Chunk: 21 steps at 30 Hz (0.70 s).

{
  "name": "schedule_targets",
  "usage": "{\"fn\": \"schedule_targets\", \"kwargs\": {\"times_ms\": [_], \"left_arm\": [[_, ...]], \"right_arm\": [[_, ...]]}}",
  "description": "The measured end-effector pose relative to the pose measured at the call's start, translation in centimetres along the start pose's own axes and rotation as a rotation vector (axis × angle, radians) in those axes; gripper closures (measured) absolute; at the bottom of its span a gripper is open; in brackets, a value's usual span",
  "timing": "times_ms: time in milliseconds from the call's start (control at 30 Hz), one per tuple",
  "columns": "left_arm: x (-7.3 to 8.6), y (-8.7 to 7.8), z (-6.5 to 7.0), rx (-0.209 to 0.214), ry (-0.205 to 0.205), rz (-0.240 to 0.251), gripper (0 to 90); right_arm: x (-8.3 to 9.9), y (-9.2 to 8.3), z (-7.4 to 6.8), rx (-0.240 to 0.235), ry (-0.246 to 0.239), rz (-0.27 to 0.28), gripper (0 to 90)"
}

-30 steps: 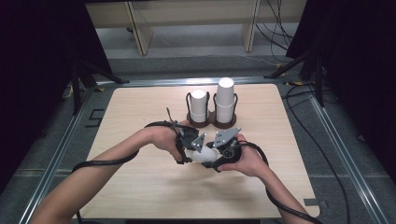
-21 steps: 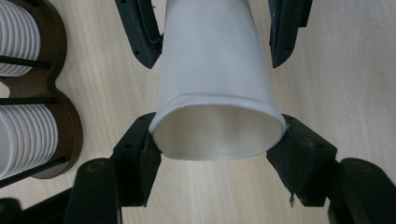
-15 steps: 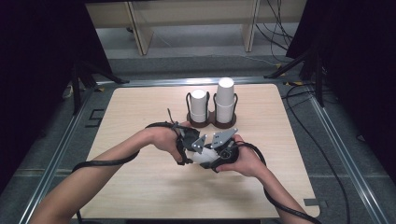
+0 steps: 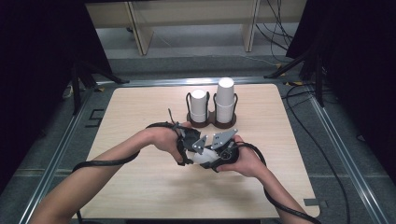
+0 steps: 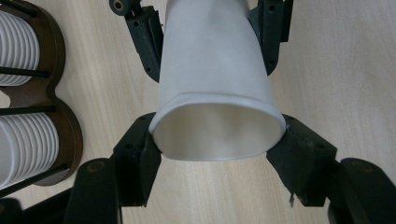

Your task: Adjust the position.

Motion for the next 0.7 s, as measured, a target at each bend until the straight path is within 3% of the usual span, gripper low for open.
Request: {"fn": "schedule_targets", "kwargs": {"times_ms": [33, 267, 333, 367, 500, 533, 567, 633, 667, 700], "left_arm": [[-0.05, -0.02, -0.19, -0.010, 0.020, 0.001, 36.0], [-0.12, -0.09, 0.14, 0.009, -0.001, -0.006, 35.9], [-0.17, -0.08, 0.01, 0.000, 0.020, -0.005, 35.8], [-0.20, -0.01, 0.17, 0.003, 0.001, 0.005, 35.6], [-0.13, -0.04, 0.08, -0.002, 0.017, 0.016, 33.5], [-0.15, -0.03, 0.04, -0.007, 0.012, 0.031, 32.5], [-0.11, -0.06, 0.07, -0.007, 0.004, 0.042, 31.4], [-0.12, -0.19, -0.02, -0.028, -0.016, 0.084, 28.6], [-0.20, -0.18, 0.10, -0.032, -0.046, 0.117, 25.1], [-0.20, -0.18, 0.10, -0.032, -0.046, 0.117, 21.3]], "right_arm": [[0.02, -0.01, 0.00, -0.001, 0.004, 0.001, 33.1], [0.07, -0.04, 0.01, -0.003, 0.003, 0.003, 33.6], [0.13, 0.01, -0.12, -0.009, 0.014, 0.001, 33.9], [0.16, 0.02, -0.15, -0.010, 0.014, 0.000, 34.0], [0.23, 0.05, -0.16, -0.005, -0.001, 0.007, 34.4], [0.20, 0.02, -0.01, 0.003, -0.029, 0.013, 34.4], [0.30, 0.02, -0.22, -0.002, 0.000, 0.013, 34.4], [0.30, 0.01, -0.23, 0.004, -0.013, 0.022, 34.4], [0.40, -0.02, -0.36, 0.006, 0.005, 0.022, 34.5], [0.40, -0.02, -0.36, 0.006, 0.005, 0.022, 34.5]]}}
Point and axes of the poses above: each handheld gripper's, and its own axes: y roughly forward along the jaws, x roughly out of its underside, z roughly to its right, the point moved 5 cm from there along y, roughly forward along the jaws, and after that the axes turned 7 degrees about -x, right-handed, at the moved point
